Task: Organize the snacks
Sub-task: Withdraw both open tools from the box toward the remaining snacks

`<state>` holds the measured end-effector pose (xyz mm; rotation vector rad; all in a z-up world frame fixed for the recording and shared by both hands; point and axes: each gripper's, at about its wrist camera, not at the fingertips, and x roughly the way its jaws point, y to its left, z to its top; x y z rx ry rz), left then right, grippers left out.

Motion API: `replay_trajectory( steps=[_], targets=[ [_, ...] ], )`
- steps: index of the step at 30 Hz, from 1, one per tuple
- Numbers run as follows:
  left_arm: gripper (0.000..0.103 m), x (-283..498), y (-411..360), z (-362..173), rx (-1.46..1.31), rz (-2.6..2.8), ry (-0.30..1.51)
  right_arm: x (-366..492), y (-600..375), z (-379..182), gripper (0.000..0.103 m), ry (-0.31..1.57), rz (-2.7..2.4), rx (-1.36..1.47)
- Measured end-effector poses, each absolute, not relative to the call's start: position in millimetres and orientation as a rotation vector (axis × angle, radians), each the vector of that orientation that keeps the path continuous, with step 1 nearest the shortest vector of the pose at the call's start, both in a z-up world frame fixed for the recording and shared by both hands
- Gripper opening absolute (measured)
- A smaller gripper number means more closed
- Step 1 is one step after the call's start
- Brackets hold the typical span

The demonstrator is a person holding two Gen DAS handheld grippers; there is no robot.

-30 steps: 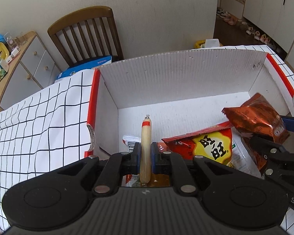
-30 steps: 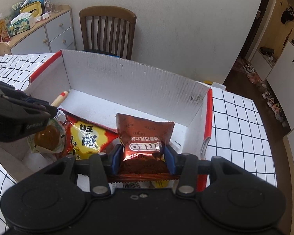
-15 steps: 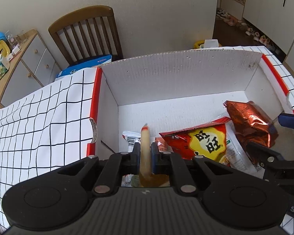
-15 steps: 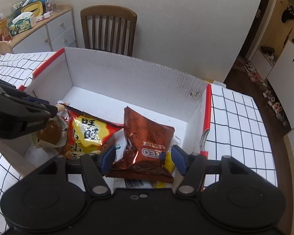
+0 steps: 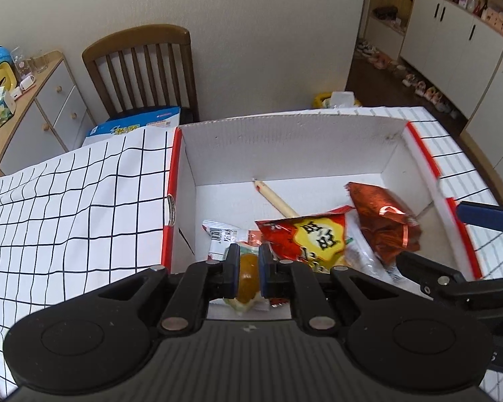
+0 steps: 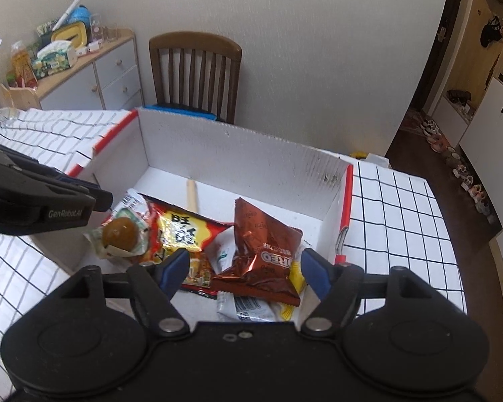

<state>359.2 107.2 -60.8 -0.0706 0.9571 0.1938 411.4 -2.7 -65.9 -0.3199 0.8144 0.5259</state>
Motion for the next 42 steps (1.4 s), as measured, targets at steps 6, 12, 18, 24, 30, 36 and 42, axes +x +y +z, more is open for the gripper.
replay_trajectory(
  steps=[6, 12, 18, 24, 30, 36, 42],
  targets=[
    [0.011, 335.7, 98.7, -42.8, -0.068, 0.165, 0.915, 397.5, -12.2, -47.1, 0.076, 0.786, 0.544, -0.277],
    [0.011, 313.2, 93.3, -25.4, -0.094, 0.136, 0.886, 381.3, -22.3, -30.3, 0.078, 0.761, 0.565, -0.240],
    [0.024, 290.0, 91.4, -13.3, -0.109, 0.127, 0.852, 362.7, -33.1, -15.7, 0.079, 0.730, 0.592, -0.212],
    [0.069, 258.5, 84.7, -0.5, -0.078, 0.160, 0.759, 341.8, -44.9, -3.2, 0.081, 0.706, 0.626, -0.180],
    [0.069, 232.1, 81.4, 7.7, -0.099, 0.137, 0.728, 320.9, -54.8, 6.9, 0.087, 0.675, 0.658, -0.164],
    [0.081, 203.8, 78.1, 3.6, -0.123, 0.142, 0.688, 301.9, -67.2, 9.4, 0.093, 0.651, 0.680, -0.146],
    [0.081, 184.3, 72.8, -12.6, -0.124, 0.161, 0.697, 286.8, -79.5, 1.6, 0.103, 0.635, 0.687, -0.122]
  ],
)
